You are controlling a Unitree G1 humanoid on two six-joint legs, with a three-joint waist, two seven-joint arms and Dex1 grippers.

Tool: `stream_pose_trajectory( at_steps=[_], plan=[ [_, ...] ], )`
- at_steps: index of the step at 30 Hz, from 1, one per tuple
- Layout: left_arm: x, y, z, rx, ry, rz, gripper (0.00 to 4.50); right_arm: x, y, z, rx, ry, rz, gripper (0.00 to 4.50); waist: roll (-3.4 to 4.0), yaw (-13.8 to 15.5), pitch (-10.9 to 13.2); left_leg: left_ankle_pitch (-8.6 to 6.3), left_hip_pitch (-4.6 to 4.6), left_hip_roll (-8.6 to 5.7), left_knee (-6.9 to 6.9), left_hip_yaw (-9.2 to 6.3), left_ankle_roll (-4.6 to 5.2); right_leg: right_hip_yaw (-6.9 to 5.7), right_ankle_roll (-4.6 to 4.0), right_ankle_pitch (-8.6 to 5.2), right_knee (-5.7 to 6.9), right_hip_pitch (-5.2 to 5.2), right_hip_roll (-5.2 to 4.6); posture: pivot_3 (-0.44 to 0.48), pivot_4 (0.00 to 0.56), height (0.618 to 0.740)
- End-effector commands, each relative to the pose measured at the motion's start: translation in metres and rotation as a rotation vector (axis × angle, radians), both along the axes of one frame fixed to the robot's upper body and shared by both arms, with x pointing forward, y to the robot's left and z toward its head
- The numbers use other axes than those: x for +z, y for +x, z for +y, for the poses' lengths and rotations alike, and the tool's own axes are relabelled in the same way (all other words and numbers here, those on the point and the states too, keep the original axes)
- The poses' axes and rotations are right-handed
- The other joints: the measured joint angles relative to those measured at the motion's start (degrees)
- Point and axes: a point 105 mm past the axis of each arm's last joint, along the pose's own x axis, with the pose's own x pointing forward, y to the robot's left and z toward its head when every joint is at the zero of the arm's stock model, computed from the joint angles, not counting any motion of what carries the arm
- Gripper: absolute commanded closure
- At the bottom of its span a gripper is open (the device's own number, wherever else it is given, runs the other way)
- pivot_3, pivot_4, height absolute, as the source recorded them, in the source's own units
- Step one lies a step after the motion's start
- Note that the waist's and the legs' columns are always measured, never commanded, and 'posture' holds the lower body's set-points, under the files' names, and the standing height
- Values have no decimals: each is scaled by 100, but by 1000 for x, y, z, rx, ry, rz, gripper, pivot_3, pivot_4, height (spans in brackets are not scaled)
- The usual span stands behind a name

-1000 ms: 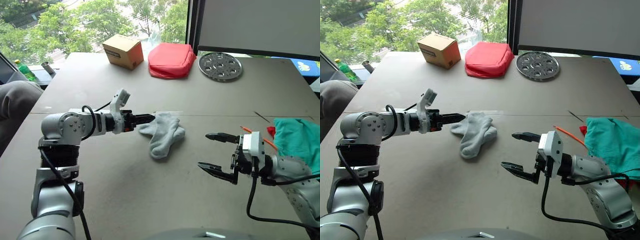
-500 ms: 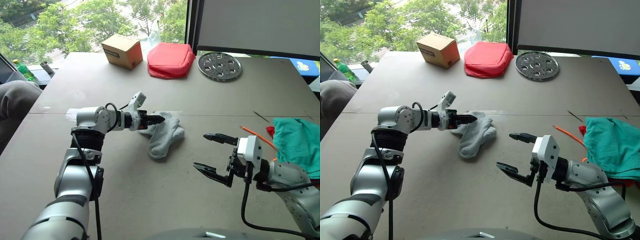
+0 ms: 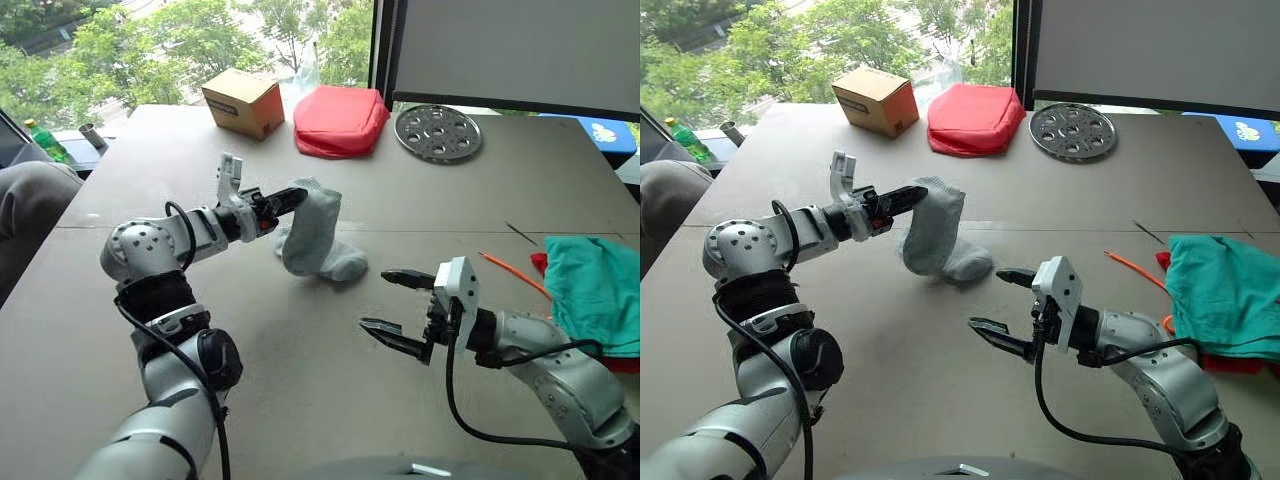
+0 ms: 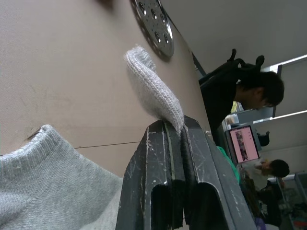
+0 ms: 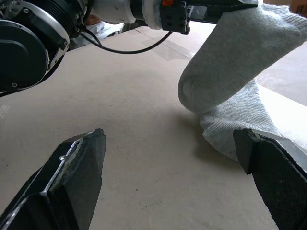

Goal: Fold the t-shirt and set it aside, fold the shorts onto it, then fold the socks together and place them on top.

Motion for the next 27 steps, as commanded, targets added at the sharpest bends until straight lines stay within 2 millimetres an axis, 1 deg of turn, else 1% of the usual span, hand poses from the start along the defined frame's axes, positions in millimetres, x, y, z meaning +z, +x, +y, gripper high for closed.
stream_pose_trajectory(
  at_steps=[1, 4, 7, 10, 13, 16, 17, 18, 19, 20, 21, 23, 26, 27],
  plan=[
    [10, -19, -8, 7, -34, -84, 4490, 5, 19, 12, -5, 49, 75, 0, -3, -7, 2, 1, 0, 0, 0, -1, -2, 1, -1, 0, 6, 0, -1, 0, 150, 739],
    [12, -25, -15, 31, -71, -110, 4490, 6, 41, 22, -19, 95, 174, 0, -17, 18, 8, 7, 5, -5, 1, -7, -11, 0, -3, -1, 27, -1, -3, 0, 150, 739],
    [23, -31, -24, 16, -122, -162, 4490, 1, 61, 33, -50, 102, 285, 0, -18, 13, 8, 13, 6, -6, 1, -13, -22, -3, -4, -1, 37, -1, -3, 0, 150, 739],
    [31, -34, -26, 2, -162, -192, 4490, 8, 67, 46, -9, 149, 329, 0, -18, 4, 8, 14, 8, -6, 1, -11, -22, -1, -5, -1, 43, -1, -2, 0, 150, 739],
    [38, -39, -27, -15, -181, -224, 4490, 8, 73, 59, 16, 148, 335, 0, -18, -21, 8, 13, 8, -7, 1, -11, -20, 1, -6, -1, 47, -2, 4, 0, 150, 739],
    [40, -41, -25, -6, -195, -223, 4490, 8, 76, 66, 27, 150, 342, 0, -18, -70, 8, 13, 9, -7, 1, -11, -20, 4, -9, 0, 51, -3, 4, 0, 150, 739],
    [40, -42, -24, -2, -198, -218, 4500, 7, 77, 67, 27, 150, 345, 511, -18, -89, 8, 13, 10, -7, 1, -11, -20, 6, -13, 2, 52, -2, 3, 0, 150, 739],
    [40, -42, -23, 3, -200, -213, 4500, 6, 78, 69, 33, 150, 349, 723, -18, -100, 8, 13, 10, -7, 1, -10, -20, 7, -17, 5, 52, -2, 2, 0, 150, 739],
    [41, -44, -22, 11, -207, -213, 4500, 6, 79, 70, 32, 153, 350, 1154, -18, -109, 8, 13, 10, -7, 1, -10, -20, 7, -19, 6, 52, -2, 2, 0, 150, 739],
    [42, -45, -21, 16, -214, -211, 4500, 7, 79, 71, 31, 155, 350, 1754, -18, -118, 8, 13, 11, -7, 1, -9, -20, 8, -19, 7, 52, -2, 2, 0, 150, 739],
    [43, -46, -20, 24, -216, -211, 4500, 7, 79, 71, 35, 160, 350, 2120, -18, -123, 8, 13, 12, -8, 1, -8, -21, 10, -19, 7, 53, -2, 2, 0, 150, 739],
    [42, -48, -18, 42, -225, -199, 4500, 9, 80, 69, 35, 163, 343, 3200, -18, -119, 8, 13, 13, -7, 1, -8, -21, 12, -24, 9, 55, -3, 1, 0, 150, 739],
    [40, -51, -18, 48, -230, -185, 4500, 15, 81, 65, 42, 176, 333, 4452, -18, -118, 8, 13, 13, -7, 1, -8, -22, 13, -28, 11, 54, -4, 1, 0, 150, 739],
    [40, -52, -19, 49, -237, -183, 4500, 17, 80, 65, 49, 176, 329, 4452, -17, -115, 8, 13, 13, -8, 1, -7, -22, 13, -28, 10, 53, -4, 2, 0, 150, 739]
  ],
)
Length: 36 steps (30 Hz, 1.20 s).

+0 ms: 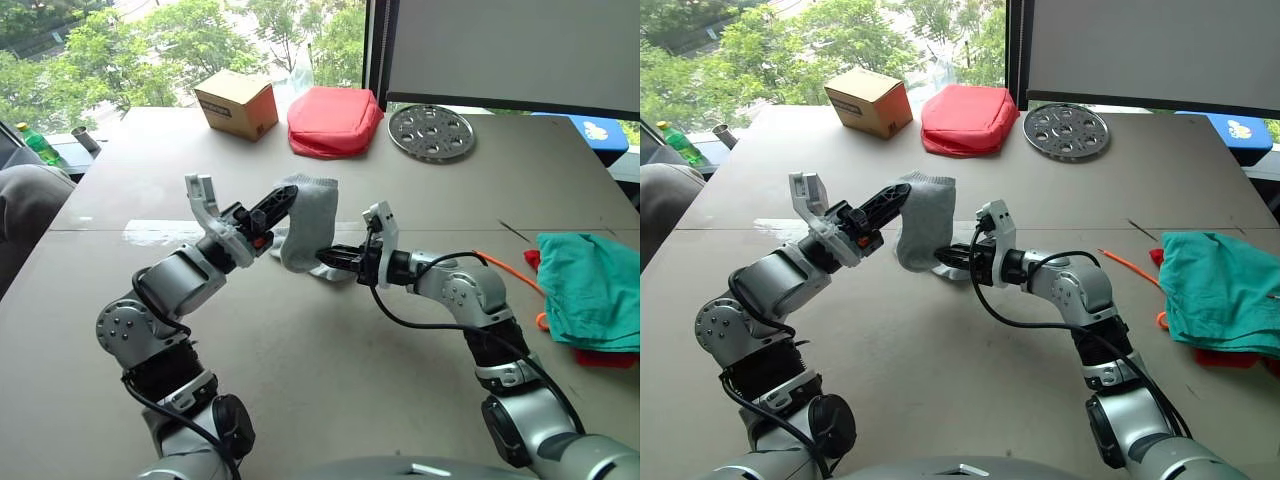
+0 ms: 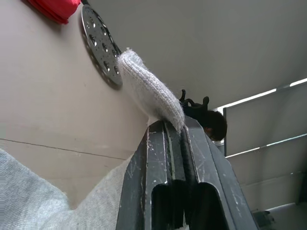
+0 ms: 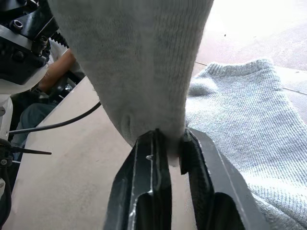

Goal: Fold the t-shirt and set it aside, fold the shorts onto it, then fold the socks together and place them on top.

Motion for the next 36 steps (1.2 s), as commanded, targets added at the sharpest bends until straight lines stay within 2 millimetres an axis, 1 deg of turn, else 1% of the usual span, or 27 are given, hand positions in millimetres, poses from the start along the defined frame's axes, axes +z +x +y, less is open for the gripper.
stream_pose_trajectory(
  at_steps=[1, 5, 9, 11, 14, 16, 18, 21, 22, 25, 28, 31, 34, 35, 36],
  plan=[
    [18, -7, -6, -17, -41, -66, 4500, 24, 0, -2, 30, 53, -68, 4452, 0, 5, 0, 0, 0, 0, 0, 1, 0, 0, 1, 0, 0, 0, 0, 0, 150, 739],
    [19, -5, -4, 17, -36, -78, 4500, 28, -1, -4, 48, 49, -86, 4452, 1, 1, 0, 0, -1, -2, 0, 1, 0, -1, 5, -4, -2, 0, 1, 0, 150, 739],
    [12, 7, 12, 202, 89, -99, 4500, 36, 8, -22, 33, -8, -127, 4452, 3, -1, 2, 0, 0, -2, -1, 3, 0, 0, 8, -6, -3, 0, 5, 0, 150, 739],
    [8, 10, 16, 282, 165, -117, 4500, 37, 13, -31, 39, -51, -121, 4452, 5, 4, 2, 0, 0, -5, -2, 5, 1, -1, 7, -6, -5, 0, 9, 0, 150, 739],
    [3, 3, 16, 342, 214, -131, 4500, 35, 16, -41, 96, -151, -82, 4452, 3, 4, 1, -1, -3, -7, -4, 4, 2, -1, -5, -1, -10, -1, 7, 0, 150, 739],
    [-4, -5, 15, 359, 251, -129, 4500, 34, 16, -44, 141, -214, -53, 4452, 7, -12, 3, -2, -5, -5, -6, 2, 3, -4, -5, -1, -15, -2, 3, 0, 150, 739],
    [-17, -10, 15, 381, 308, -110, 4500, 30, 20, -46, 168, -293, -41, 4452, 8, -15, 4, -4, -4, -4, -16, 5, 7, 0, -7, -2, -21, -3, 0, 0, 150, 739],
    [-27, -15, 11, 388, 371, -124, 4500, 26, 26, -47, 189, -352, -16, 4452, 9, -4, 4, -6, -6, -3, -19, 3, 12, -5, -11, -3, -22, -8, 2, 0, 150, 739],
    [-31, -15, 10, 399, 387, -125, 4500, 21, 27, -48, 203, -390, -7, 4452, 9, 8, 4, -8, -6, -2, -19, 2, 15, -8, -16, -7, -22, -9, 3, 0, 150, 739],
    [-47, -8, 15, 466, 426, -91, 4500, 8, 36, -47, 212, -474, 15, 4452, 11, 12, 5, -17, -12, -3, -14, 0, 30, -13, -10, -24, -22, -9, -1, 0, 150, 739],
    [-52, 1, 9, 469, 466, -131, 4500, 0, 45, -45, 206, -522, 19, 4452, 11, 7, 5, -18, -14, -5, -10, 1, 32, -12, -8, -24, -22, -9, -2, 0, 150, 739],
    [-58, 9, 9, 478, 500, -135, 4500, 0, 51, -47, 197, -543, 17, 4452, 11, 9, 5, -17, -17, -5, -11, -4, 33, -17, -2, -14, -21, -10, 2, 0, 150, 739],
    [-72, 10, 17, 502, 539, -90, 4500, 1, 60, -51, 171, -560, -1, 4452, 12, -4, 6, -17, -19, -4, -12, -4, 33, -16, 3, -9, -23, -12, 2, 0, 150, 739],
    [-73, 8, 15, 491, 552, -114, 4500, 1, 61, -51, 172, -563, -8, 4452, 13, -7, 6, -18, -19, -4, -13, -3, 34, -16, 4, -9, -24, -12, 2, 0, 150, 739],
    [-61, 5, 11, 484, 528, -196, 4500, 2, 61, -51, 181, -566, -25, 4452, 13, -9, 7, -18, -20, -4, -13, -3, 34, -17, 5, -9, -25, -13, 1, 0, 150, 739]
  ],
)
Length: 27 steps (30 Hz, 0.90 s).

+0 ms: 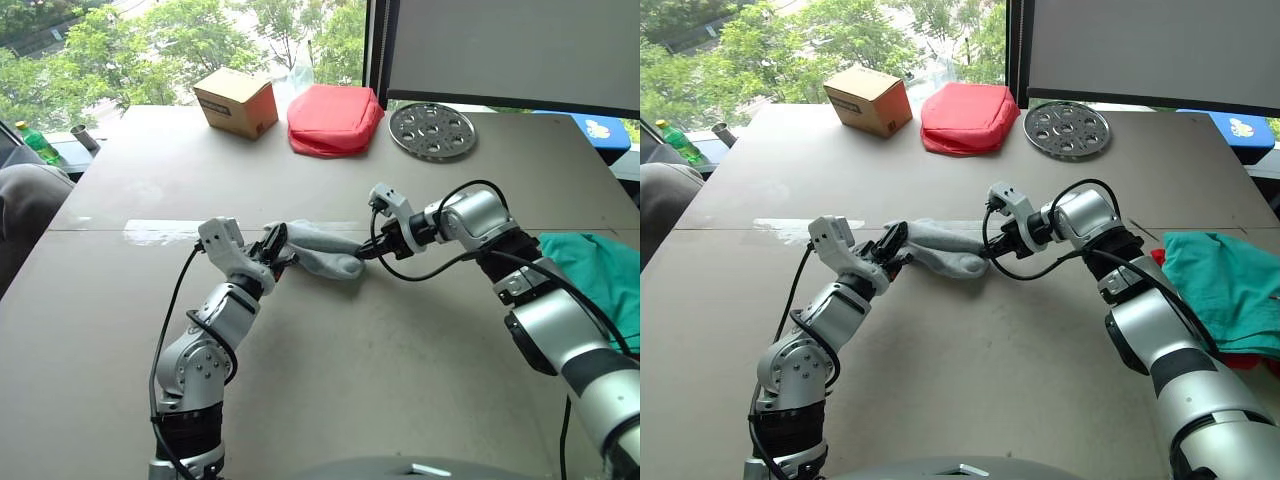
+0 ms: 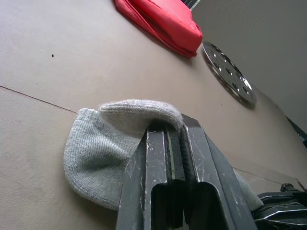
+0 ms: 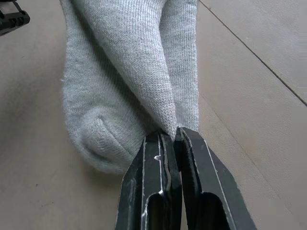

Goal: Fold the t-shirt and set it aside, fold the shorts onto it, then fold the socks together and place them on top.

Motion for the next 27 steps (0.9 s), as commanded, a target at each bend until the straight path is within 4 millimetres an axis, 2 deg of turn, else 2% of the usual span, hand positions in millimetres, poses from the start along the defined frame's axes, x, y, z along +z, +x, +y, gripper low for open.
stream_pose_trajectory(
  at_steps=[1, 2, 4, 5, 9, 11, 15, 18, 22, 25, 27],
  plan=[
    [27, -8, -3, -40, 23, -190, 4500, 13, 7, -3, 22, 10, -67, 4452, 3, -3, 2, 0, 0, 0, 0, 0, 0, 0, 4, -3, -1, 0, 0, 0, 150, 739],
    [37, -11, -6, -66, 38, -254, 4500, 15, 6, -2, 34, 20, -73, 4452, 6, -2, 3, 0, -1, 1, 0, 0, 0, -1, 6, -4, -2, -2, 0, 0, 150, 739],
    [44, -12, -6, -79, 7, -279, 4500, 22, 5, -1, 42, 39, -83, 4452, 7, 11, 5, -1, -4, 2, 0, -3, 1, -4, 6, -4, -2, -4, -4, 0, 150, 739],
    [38, -11, -6, -84, 9, -248, 4500, 23, 5, -1, 39, 46, -86, 4452, 9, 9, 5, -2, -5, 3, 0, -4, 0, -5, 6, -4, -1, -5, -7, 0, 150, 739],
    [-22, -5, 1, -38, 79, 25, 4500, 8, 3, -1, 26, 20, -61, 4452, 13, 3, 3, -3, 0, 3, 0, -3, 4, -4, 8, -4, -1, -1, -8, 0, 150, 739],
    [-30, -3, 6, -2, 85, 56, 4500, 2, 0, -1, 34, 4, -52, 4452, 13, 2, 3, -3, 0, 3, -1, -4, 4, -5, 9, -5, 0, -2, -5, 0, 150, 739],
    [-29, 4, 16, 17, 127, 33, 4500, 3, -3, 4, 41, 16, -48, 4452, 16, 3, 4, -3, -5, 3, 0, -3, 4, -5, 9, -5, 1, -6, -7, 0, 150, 739],
    [-7, 9, 15, -38, 168, -68, 4500, 5, -5, 4, 54, 18, -54, 4452, 16, -2, 4, -3, -2, 4, 0, -3, 4, -5, 9, -5, 3, -6, -6, 0, 150, 739],
    [8, 8, 17, -92, 201, -128, 4500, 7, -6, 4, 61, 17, -66, 4452, 19, -4, 6, -3, -6, 7, -1, -4, 3, -7, 9, -5, 2, -10, -5, 0, 150, 739],
    [7, 11, 21, -86, 209, -118, 4500, 8, -8, 4, 68, 17, -73, 4452, 19, 2, 7, -3, -7, 6, -1, -4, 2, -6, 8, -4, -1, -9, -7, 0, 150, 739],
    [-1, 16, 21, -90, 232, -76, 4500, 6, -10, 5, 81, 15, -78, 4452, 19, 13, 6, -3, -8, 6, -1, -5, 2, -6, 8, -4, -2, -9, -8, 0, 150, 739]
  ],
)
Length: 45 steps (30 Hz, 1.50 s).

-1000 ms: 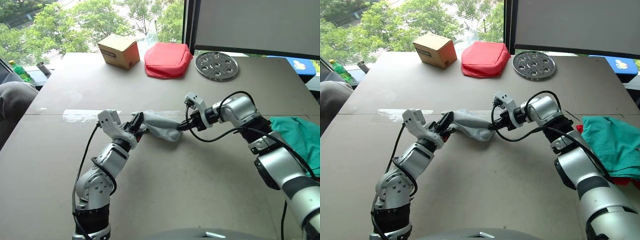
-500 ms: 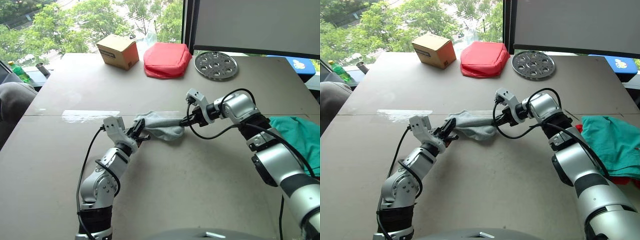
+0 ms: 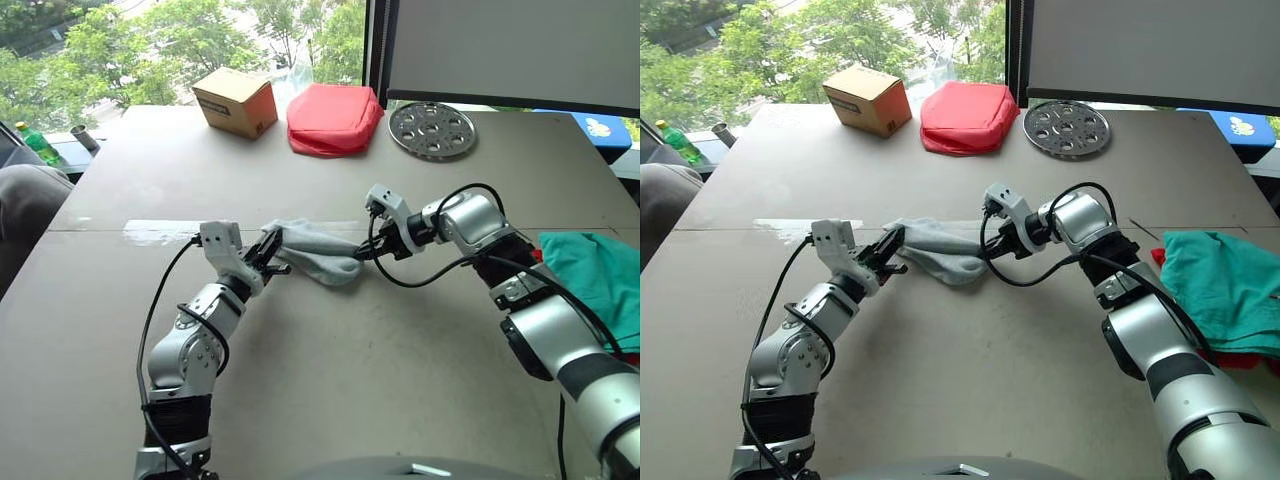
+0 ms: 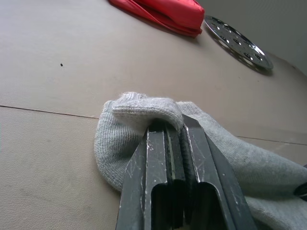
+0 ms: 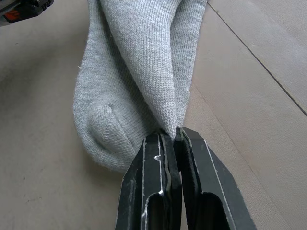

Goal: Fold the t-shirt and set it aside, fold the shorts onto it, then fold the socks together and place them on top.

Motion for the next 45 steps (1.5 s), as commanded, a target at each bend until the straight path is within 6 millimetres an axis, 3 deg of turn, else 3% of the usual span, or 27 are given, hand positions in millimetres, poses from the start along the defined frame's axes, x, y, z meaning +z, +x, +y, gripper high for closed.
stream_pose_trajectory(
  at_steps=[1, 2, 4, 7, 9, 10, 12, 13, 17, 22, 26, 30, 39, 45],
  plan=[
    [3, 8, 6, 13, 54, -1, 4500, 5, -3, 0, 19, 13, -27, 4452, -1, 5, -1, 0, 1, 0, 0, -2, 0, -2, 1, 0, 0, 1, 0, 0, 150, 739],
    [0, 9, 6, 9, 59, 11, 4500, 4, -4, 0, 21, 13, -28, 4452, 0, 2, 0, 0, 1, 0, 0, -2, 0, -3, 1, 0, 0, 1, 0, 0, 150, 739],
    [-10, 15, 11, 2, 88, 48, 3744, 0, -5, 0, 21, 8, -43, 3838, -1, 1, -1, 0, 2, 0, 0, -1, 0, -2, 2, -1, 1, 1, 1, 0, 150, 739],
    [-9, 16, 24, -3, 85, 72, 2607, -2, -9, -4, 22, 10, -72, 2681, -1, -8, -1, 0, 1, 0, 0, -1, 0, -3, 2, -1, 2, 0, 4, 0, 150, 739],
    [-2, 8, 28, -27, 52, 83, 1731, 4, -11, -8, 21, 29, -96, 1679, 1, -12, 1, 0, 3, 1, -3, -1, -1, -1, 2, -1, 2, 0, 2, 0, 150, 739],
    [0, 2, 32, -38, 29, 100, 1566, 8, -11, -12, 31, 29, -155, 1529, 1, -12, 1, 1, 3, 1, -3, -1, -2, -1, 2, -1, 2, 0, 2, 0, 150, 739],
    [11, -17, 37, -111, -25, 121, 673, 25, -20, -18, 58, 103, -236, 572, 0, -13, 1, -1, 0, 2, -3, -3, -6, -2, 3, -1, -1, -1, -1, 0, 150, 739],
    [17, -25, 45, -122, -61, 137, 666, 35, -30, -22, 102, 151, -333, 479, 0, -15, 1, -1, 0, 2, -3, -4, -8, -2, 3, -1, -2, -1, -2, 0, 150, 739],
    [26, -37, 58, -164, -144, 218, 666, 62, -77, -26, 173, 368, -477, 479, 19, 27, 18, -12, -8, 3, -6, -41, -37, -32, 6, -3, -28, 4, 0, 0, 150, 739],
    [32, -17, 47, -193, -226, 277, 666, 66, -98, -25, 111, 434, -580, 479, 29, 43, 24, -6, -8, 2, -7, -50, -46, -42, 7, -3, -37, 13, 0, 0, 150, 739],
    [18, 4, 41, -155, -215, 380, 666, 71, -117, -24, 104, 477, -634, 479, 3, 35, 9, 1, -8, -1, -7, -50, -57, -41, 8, -2, -37, 14, 7, 0, 150, 739],
    [4, 14, 43, -104, -131, 429, 666, 69, -123, -28, 70, 471, -660, 479, -2, 16, 6, 11, -8, -3, -17, -49, -71, -38, 7, -2, -37, 19, 12, 0, 150, 739],
    [1, 35, 5, -200, -79, 416, 666, 61, -126, -37, -16, 447, -665, 479, 4, 155, 4, 2, 6, -2, -17, -47, -57, -37, -13, -14, -37, 25, 1, 0, 150, 739],
    [-6, 40, -4, -241, 18, 399, 666, 59, -129, -37, -32, 443, -670, 479, 6, 192, 2, 2, 3, -4, -18, -48, -57, -37, -8, -11, -39, 24, 1, 0, 150, 739]
  ],
)
